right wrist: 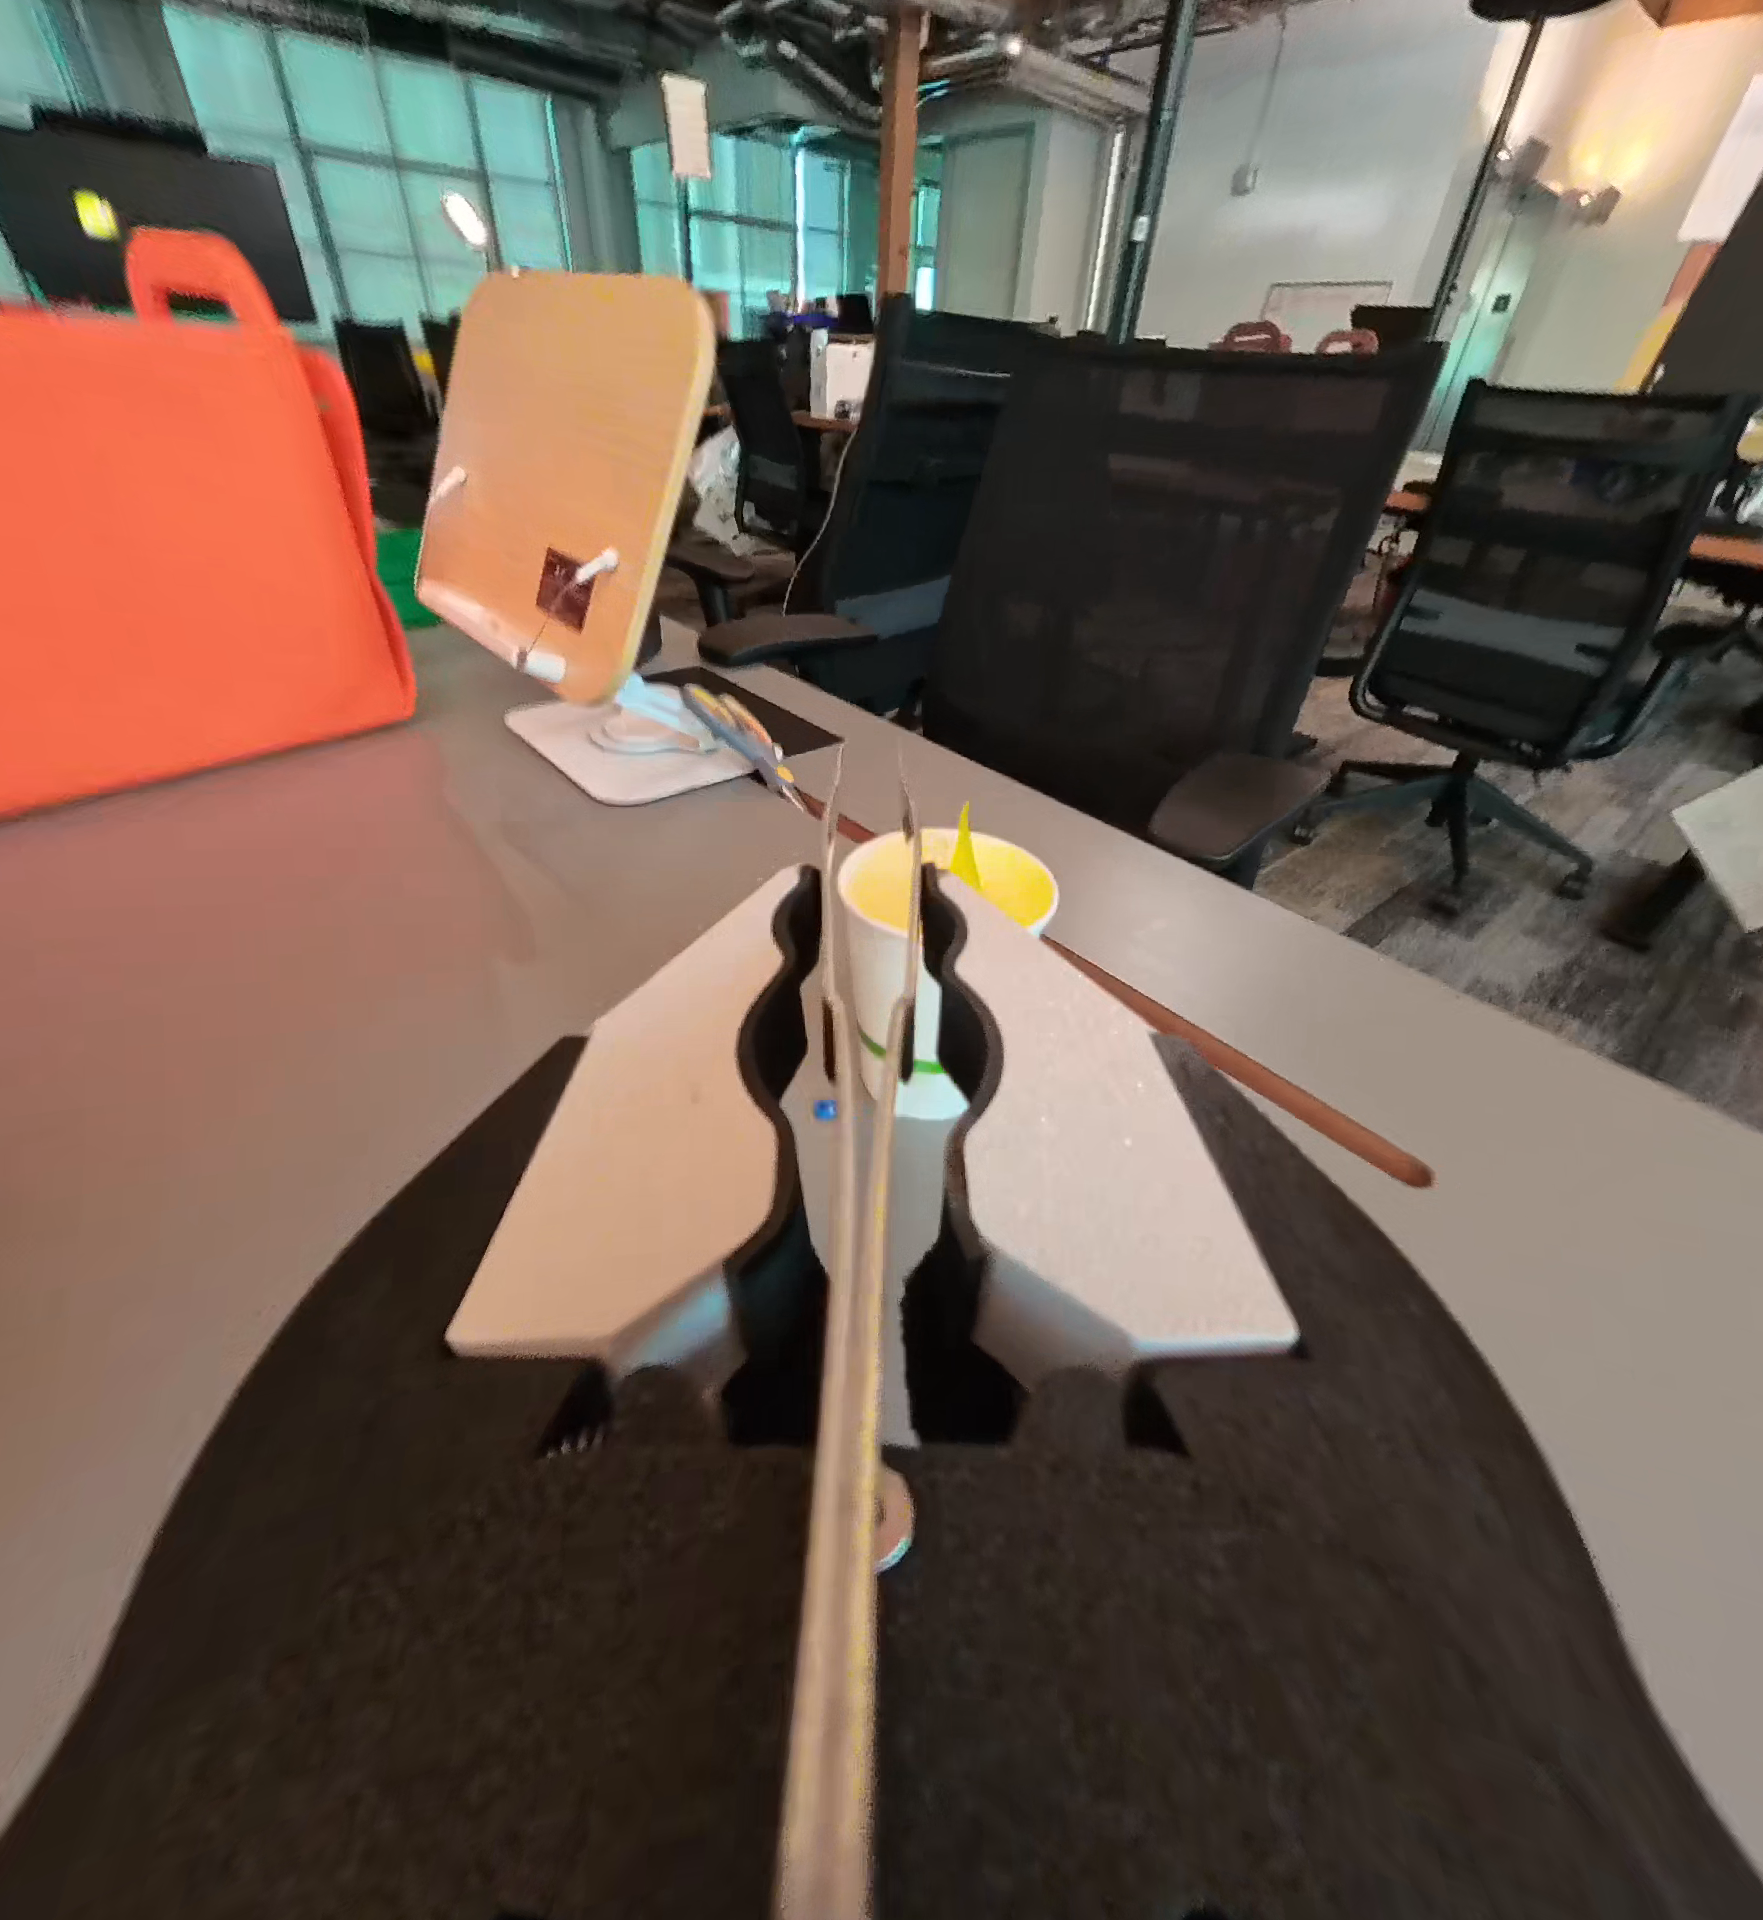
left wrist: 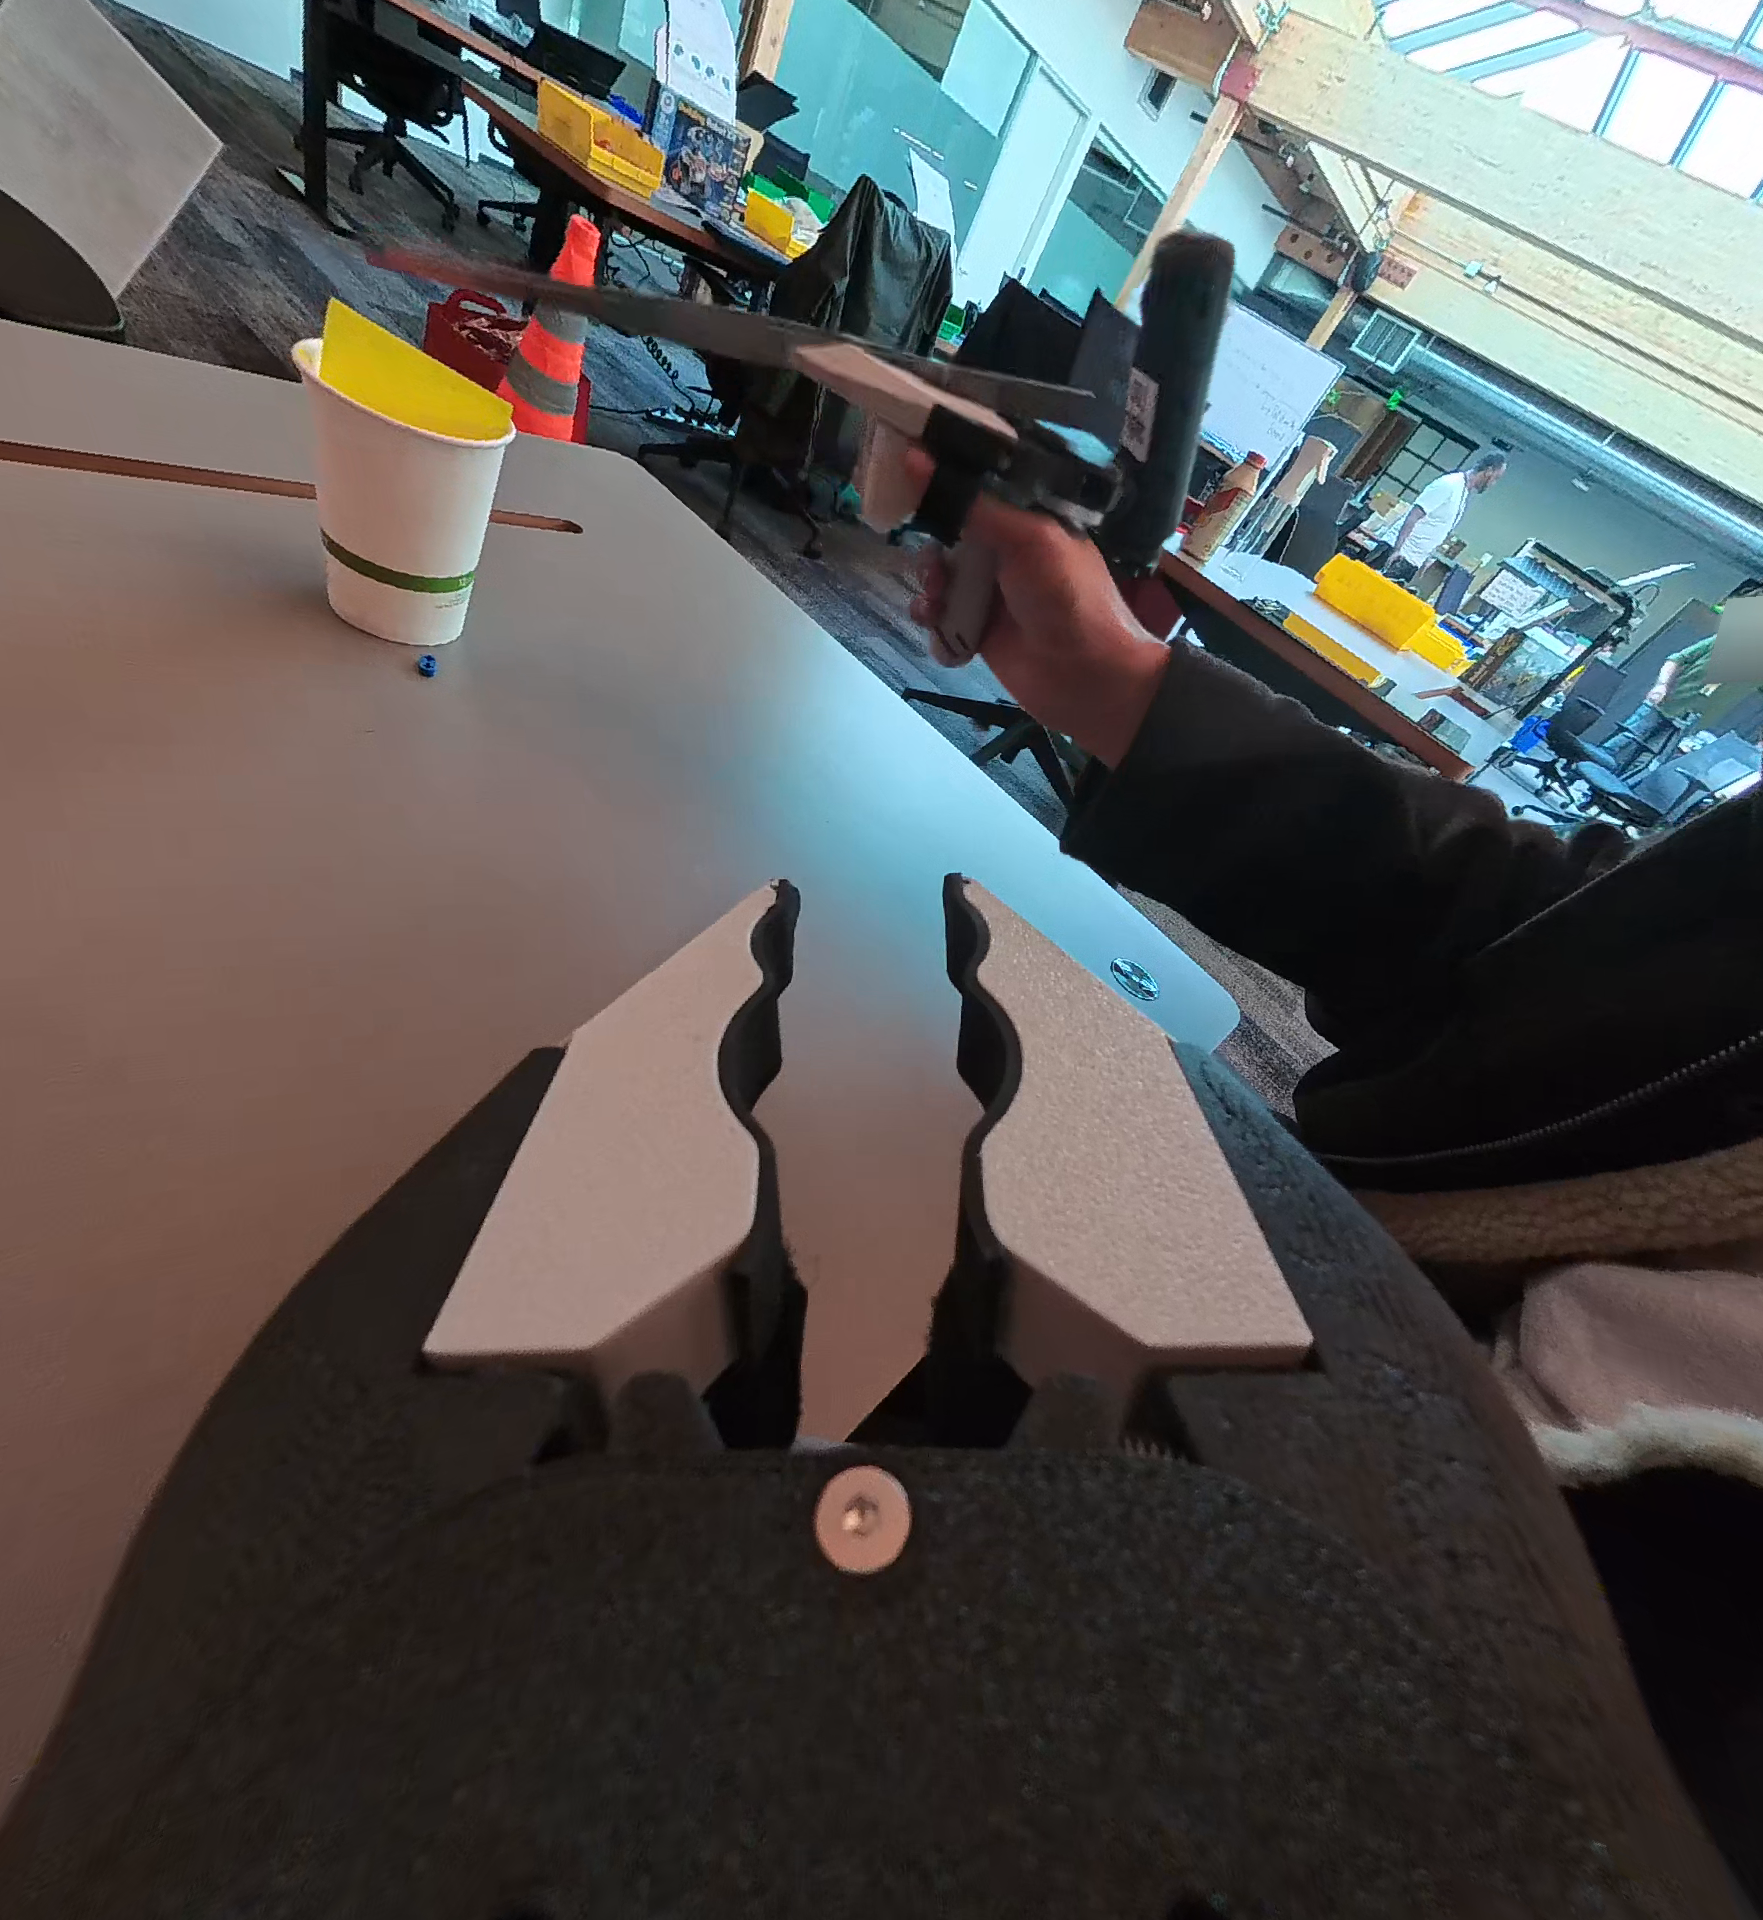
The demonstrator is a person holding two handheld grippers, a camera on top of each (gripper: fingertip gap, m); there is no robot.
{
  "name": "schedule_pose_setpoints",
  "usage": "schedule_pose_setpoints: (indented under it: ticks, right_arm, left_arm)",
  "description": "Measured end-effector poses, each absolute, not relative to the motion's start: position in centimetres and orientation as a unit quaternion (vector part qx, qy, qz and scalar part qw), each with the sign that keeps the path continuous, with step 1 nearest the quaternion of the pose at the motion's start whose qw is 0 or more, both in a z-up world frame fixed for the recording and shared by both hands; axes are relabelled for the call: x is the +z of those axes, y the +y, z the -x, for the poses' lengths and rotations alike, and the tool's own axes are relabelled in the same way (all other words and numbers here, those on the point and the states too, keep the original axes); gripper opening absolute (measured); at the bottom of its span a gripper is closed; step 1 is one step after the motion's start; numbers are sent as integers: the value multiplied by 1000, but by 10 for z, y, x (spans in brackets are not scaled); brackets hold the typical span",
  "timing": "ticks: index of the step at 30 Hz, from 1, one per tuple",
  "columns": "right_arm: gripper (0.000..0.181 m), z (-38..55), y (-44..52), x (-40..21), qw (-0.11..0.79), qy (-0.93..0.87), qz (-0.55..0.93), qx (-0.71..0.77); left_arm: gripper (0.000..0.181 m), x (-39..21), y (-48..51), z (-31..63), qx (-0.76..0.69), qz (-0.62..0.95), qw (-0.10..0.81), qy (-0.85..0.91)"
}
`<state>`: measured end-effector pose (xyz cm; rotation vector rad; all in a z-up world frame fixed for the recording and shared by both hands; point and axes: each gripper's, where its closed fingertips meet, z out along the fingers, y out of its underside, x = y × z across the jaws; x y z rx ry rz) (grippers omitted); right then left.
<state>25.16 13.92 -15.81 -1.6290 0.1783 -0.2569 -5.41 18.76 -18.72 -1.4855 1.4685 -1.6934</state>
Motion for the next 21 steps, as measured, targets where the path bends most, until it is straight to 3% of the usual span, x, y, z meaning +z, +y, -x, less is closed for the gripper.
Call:
schedule_pose_setpoints:
  ticks: [5, 14, 21]
  right_arm:
    - [17, -221, 115, -192, 626, -7, 763, -159]
    - [18, -233, 120, -271, 557, 26, 821, -125]
    - [17, -240, 131, -277, 566, 43, 816, -107]
  left_arm:
    - [28, -186, 188, 55, -616, 537, 225, 531]
    - [28, -186, 185, 54, -615, 534, 226, 535]
    - [28, -187, 185, 53, -613, 535, 226, 535]
